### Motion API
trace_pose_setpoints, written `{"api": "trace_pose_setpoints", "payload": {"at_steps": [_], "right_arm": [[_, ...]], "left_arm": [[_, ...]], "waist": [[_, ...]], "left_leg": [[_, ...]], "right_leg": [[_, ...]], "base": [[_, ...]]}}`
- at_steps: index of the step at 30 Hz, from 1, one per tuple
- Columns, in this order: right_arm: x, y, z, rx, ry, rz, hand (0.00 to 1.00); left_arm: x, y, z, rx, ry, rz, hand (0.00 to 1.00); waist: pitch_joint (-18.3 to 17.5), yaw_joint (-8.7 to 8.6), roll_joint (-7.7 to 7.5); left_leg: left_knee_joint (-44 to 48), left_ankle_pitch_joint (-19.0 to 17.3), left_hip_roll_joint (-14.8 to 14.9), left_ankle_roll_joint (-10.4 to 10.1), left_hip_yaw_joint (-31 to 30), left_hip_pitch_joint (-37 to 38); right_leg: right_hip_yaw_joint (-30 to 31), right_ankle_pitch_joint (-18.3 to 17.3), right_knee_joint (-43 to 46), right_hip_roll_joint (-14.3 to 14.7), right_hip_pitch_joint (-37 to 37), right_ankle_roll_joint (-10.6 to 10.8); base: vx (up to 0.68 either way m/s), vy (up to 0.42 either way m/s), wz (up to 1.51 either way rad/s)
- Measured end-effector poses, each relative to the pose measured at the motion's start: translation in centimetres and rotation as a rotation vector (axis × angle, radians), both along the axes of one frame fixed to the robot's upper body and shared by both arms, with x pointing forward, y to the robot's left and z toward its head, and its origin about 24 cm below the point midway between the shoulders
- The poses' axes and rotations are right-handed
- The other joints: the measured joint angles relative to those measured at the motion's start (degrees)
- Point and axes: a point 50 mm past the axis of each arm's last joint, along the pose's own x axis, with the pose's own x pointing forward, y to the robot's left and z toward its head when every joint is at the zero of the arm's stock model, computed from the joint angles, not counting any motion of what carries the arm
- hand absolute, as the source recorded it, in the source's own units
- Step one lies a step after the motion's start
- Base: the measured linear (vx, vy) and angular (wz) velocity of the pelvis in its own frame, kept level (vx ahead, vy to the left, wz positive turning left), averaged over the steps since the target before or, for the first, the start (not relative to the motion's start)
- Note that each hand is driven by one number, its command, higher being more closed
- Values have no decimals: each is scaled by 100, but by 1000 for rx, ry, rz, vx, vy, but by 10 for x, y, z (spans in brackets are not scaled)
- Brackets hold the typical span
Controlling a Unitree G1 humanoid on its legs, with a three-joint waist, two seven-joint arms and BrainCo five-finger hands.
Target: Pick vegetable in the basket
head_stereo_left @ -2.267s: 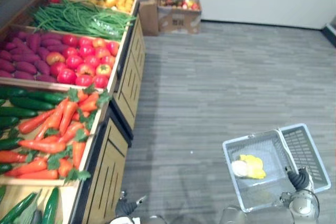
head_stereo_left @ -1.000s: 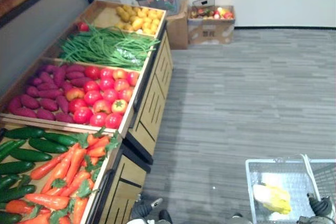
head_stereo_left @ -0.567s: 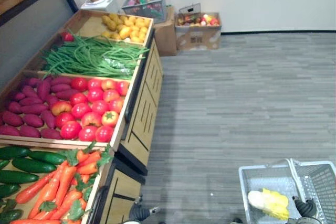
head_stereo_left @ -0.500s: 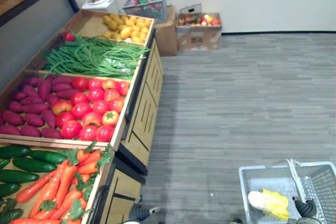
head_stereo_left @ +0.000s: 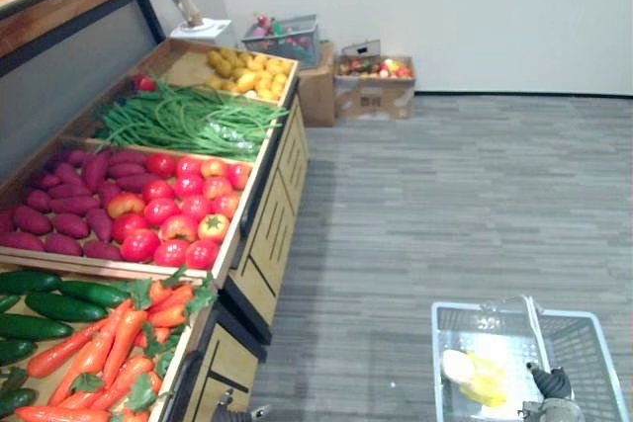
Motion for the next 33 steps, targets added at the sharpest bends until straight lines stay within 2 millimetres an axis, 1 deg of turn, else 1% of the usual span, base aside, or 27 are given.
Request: {"api": "trace_pose_setpoints", "payload": {"at_steps": [3, 5, 9, 11, 15, 18, 19, 20, 21, 22, 23, 24, 25, 26, 27, 28, 29, 30, 31, 32, 33], "right_arm": [[-3, -4, -1, -6, 23, 7, 100], [-4, -7, 0, -12, 29, 11, 100], [-1, -14, 1, -23, 38, 14, 100], [0, -18, 2, -28, 45, 15, 100], [3, -20, 3, -35, 48, 19, 100], [6, -18, 3, -37, 46, 32, 100], [6, -18, 4, -38, 45, 33, 100], [7, -17, 3, -38, 46, 34, 100], [8, -17, 3, -41, 44, 37, 100], [9, -17, 4, -44, 39, 35, 100], [14, -18, 6, -52, 24, 28, 100], [17, -20, 9, -58, 8, 14, 100], [17, -24, 11, -65, -3, -6, 100], [15, -28, 12, -72, -6, -21, 100], [11, -39, 17, -96, -10, -45, 100], [10, -40, 17, -91, -18, -73, 100], [9, -43, 19, -96, -31, -96, 100], [8, -45, 20, -101, -35, -107, 100], [8, -48, 21, -104, -45, -132, 100], [8, -46, 20, -98, -52, -142, 100], [9, -45, 20, -96, -57, -145, 100]], "left_arm": [[2, -1, 0, -1, -5, -5, 0], [3, -1, 0, -2, -6, -11, 0], [3, -1, 0, -1, -5, -13, 0], [3, 1, 1, 5, -5, -15, 0], [4, 7, 3, 21, -6, -18, 0], [1, 7, 2, 21, 1, -13, 0], [0, 6, 2, 19, 3, -13, 0], [4, 7, 3, 23, -8, -12, 0], [7, 8, 4, 26, -23, -11, 0], [8, 8, 5, 25, -31, -6, 0], [8, 8, 5, 23, -40, 0, 0], [3, 6, 4, 15, -29, 14, 0], [0, 3, 2, 4, -17, 21, 0], [1, -1, 1, -7, -18, 22, 0], [-2, -10, -2, -32, -12, 31, 0], [-6, -10, -3, -35, 6, 40, 0], [-12, -8, -4, -35, 22, 59, 0], [-14, -7, -5, -35, 27, 72, 0], [-18, -5, -5, -34, 39, 94, 0], [-25, -1, -6, -30, 59, 129, 0], [-28, 1, -7, -29, 68, 144, 0]], "waist": [[-4, -7, 7], [-29, -6, 49], [-35, 4, 59], [-37, 4, 61], [-47, 2, 79], [-75, 12, 130], [-62, 11, 108], [-59, 4, 108], [-6, 8, 55], [44, 21, 51], [208, 38, 45], [336, 89, 55], [389, 133, 109], [429, 137, 93], [422, 140, 304], [428, 174, 264], [420, 131, 217], [419, 128, 235], [427, 138, 256], [421, 156, 152], [406, 133, 106]], "left_leg": [[-1, -3, 1, -2, 38, -6], [-1, -7, 2, -6, 37, -12], [-1, -12, 5, -13, 23, -30], [0, -21, 8, -25, -29, -39], [3, -19, 18, -27, -107, -122], [42, -8, 28, -17, -191, -182], [51, 3, 33, -5, -264, -251], [361, 2, 60, 2, -477, -546], [845, 0, 94, 3, -744, -947], [1100, 1, 125, 4, -871, -1145], [1554, 8, 181, 13, -1094, -1434], [1817, 41, 193, 60, -1152, -1596], [1840, 87, 202, 122, -1077, -1679], [1737, 130, 189, 243, -917, -1707], [1467, -261, 310, 648, -8, -1635], [1411, -294, 368, 774, 645, -1518], [1886, -368, 582, 999, 1599, -1488], [2055, -363, 672, 1006, 1879, -1428], [1858, -464, 598, 934, 1948, -1410], [1699, -435, 417, 969, 1914, -1414], [1631, -423, 333, 988, 1876, -1416]], "right_leg": [[28, -20, -2, 0, -23, -34], [33, -22, -2, 1, -31, -36], [6, -28, -3, 5, -32, -44], [-32, -11, 1, 10, -10, -15], [-117, -13, -22, 26, -8, -20], [-224, -14, -6, 32, 11, -20], [-316, -14, 15, 32, 8, -20], [-562, -13, 43, -8, 9, -20], [-803, -13, 81, -59, 17, -20], [-924, -14, 113, -64, 37, -21], [-1193, -34, 137, -50, 186, -43], [-1452, -136, 152, -43, 341, -53], [-1648, -202, 199, -34, 408, -32], [-1789, -321, 253, -43, 405, -69], [-2107, -435, 306, -25, 438, 7], [-2217, -462, 270, -108, 465, 17], [-2272, -459, 210, -180, 502, 20], [-2317, -457, 228, -191, 511, 24], [-2381, -420, 222, -183, 510, 63], [-2390, -315, 176, -235, 519, 62], [-2412, -226, 140, -258, 540, 87]], "base": [[-28, -12, -6], [0, 0, 0], [17, -8, 2], [51, -19, 8], [44, -21, 10], [35, -24, 14], [25, -33, 54], [-22, -43, 93], [-47, -50, 104], [-104, -51, 117], [-184, -43, 112], [-199, -33, 124], [-183, -13, 99], [-153, 71, 112], [-165, 147, 104], [-119, 199, 123], [-40, 169, 90], [10, 173, 87], [-5, 179, 54], [-1, 170, 43], [7, 146, 37]]}}
